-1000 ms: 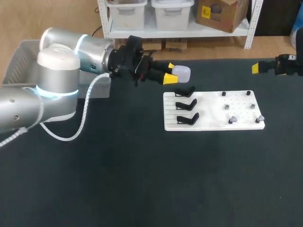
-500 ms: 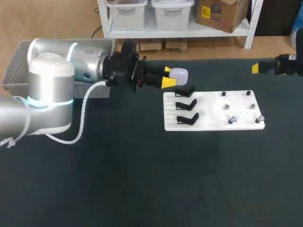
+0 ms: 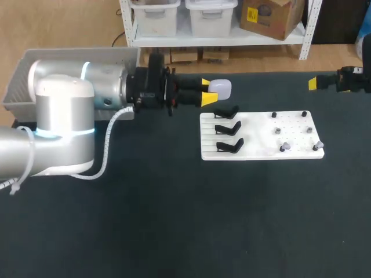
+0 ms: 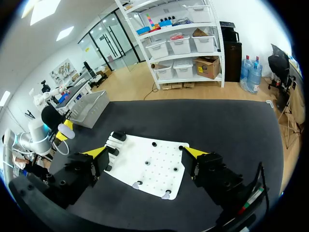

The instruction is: Pick up each earbud case from the left stands, insert the matching earbuds, close the lid, and place the case in the box.

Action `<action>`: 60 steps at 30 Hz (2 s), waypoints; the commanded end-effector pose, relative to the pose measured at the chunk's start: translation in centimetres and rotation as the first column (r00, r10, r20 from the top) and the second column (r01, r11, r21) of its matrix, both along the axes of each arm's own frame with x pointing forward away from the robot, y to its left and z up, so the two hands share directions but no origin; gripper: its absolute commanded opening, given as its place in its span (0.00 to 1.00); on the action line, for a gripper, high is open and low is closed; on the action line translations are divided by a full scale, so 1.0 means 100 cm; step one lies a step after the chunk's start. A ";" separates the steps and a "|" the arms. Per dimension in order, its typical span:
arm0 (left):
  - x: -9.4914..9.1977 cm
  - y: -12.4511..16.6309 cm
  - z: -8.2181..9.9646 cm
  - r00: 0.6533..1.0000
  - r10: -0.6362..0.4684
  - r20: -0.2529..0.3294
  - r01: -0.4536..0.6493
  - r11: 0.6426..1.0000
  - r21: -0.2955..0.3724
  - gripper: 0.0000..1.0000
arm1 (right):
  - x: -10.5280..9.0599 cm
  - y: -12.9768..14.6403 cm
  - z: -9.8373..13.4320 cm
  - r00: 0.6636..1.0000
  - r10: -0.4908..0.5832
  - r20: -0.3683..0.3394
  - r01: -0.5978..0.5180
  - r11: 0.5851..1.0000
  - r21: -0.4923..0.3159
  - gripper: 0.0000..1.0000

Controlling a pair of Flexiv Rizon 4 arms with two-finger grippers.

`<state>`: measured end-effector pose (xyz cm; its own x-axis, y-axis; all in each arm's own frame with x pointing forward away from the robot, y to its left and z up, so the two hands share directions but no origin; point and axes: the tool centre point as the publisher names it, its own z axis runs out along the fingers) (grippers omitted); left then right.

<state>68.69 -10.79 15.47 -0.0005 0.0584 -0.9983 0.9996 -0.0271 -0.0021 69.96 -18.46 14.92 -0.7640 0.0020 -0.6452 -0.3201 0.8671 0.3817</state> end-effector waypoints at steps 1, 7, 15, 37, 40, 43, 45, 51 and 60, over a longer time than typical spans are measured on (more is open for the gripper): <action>-0.004 0.000 0.001 0.997 0.082 0.007 -0.082 0.997 -0.001 0.00 | 0.000 0.000 0.000 1.000 -0.001 0.000 0.001 1.000 -0.001 1.00; -0.004 0.000 0.001 0.997 0.082 0.007 -0.082 0.997 -0.001 0.00 | 0.000 0.000 0.000 1.000 -0.001 0.000 0.001 1.000 -0.001 1.00; -0.012 -0.010 -0.004 0.998 0.064 0.020 -0.064 0.998 -0.005 0.00 | -0.032 0.018 0.001 0.999 0.022 0.049 -0.024 0.999 0.027 1.00; -0.021 -0.028 -0.018 0.997 0.068 -0.023 -0.069 0.997 -0.025 0.00 | -0.099 0.119 0.023 0.987 0.163 -0.002 -0.163 0.986 0.030 1.00; -0.021 -0.028 -0.018 0.998 0.063 -0.023 -0.064 0.998 -0.028 0.00 | -0.099 0.132 0.018 0.982 0.188 -0.035 -0.188 0.982 0.005 1.00; -0.020 -0.029 -0.018 0.998 0.054 -0.023 -0.054 0.998 -0.032 0.00 | -0.096 0.138 0.012 0.980 0.193 -0.059 -0.193 0.981 0.003 1.00; -0.020 -0.029 -0.018 0.999 0.049 -0.024 -0.049 0.998 -0.036 0.00 | -0.094 0.141 0.011 0.978 0.197 -0.069 -0.197 0.980 0.000 1.00; -0.021 -0.031 -0.019 0.999 0.020 -0.033 -0.021 0.999 -0.039 0.00 | -0.091 0.145 0.010 0.981 0.184 -0.056 -0.186 0.981 -0.044 1.00; -0.021 -0.032 -0.021 1.000 0.008 -0.027 -0.009 1.000 -0.024 0.00 | -0.082 0.147 0.006 0.986 0.154 -0.056 -0.157 0.986 -0.060 1.00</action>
<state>66.33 -13.84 13.42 -0.0279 0.0330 -0.9991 0.9995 -0.0144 -0.0284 61.68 -4.10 15.68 -0.7848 -0.1636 -0.5977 -0.4676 0.7893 0.3979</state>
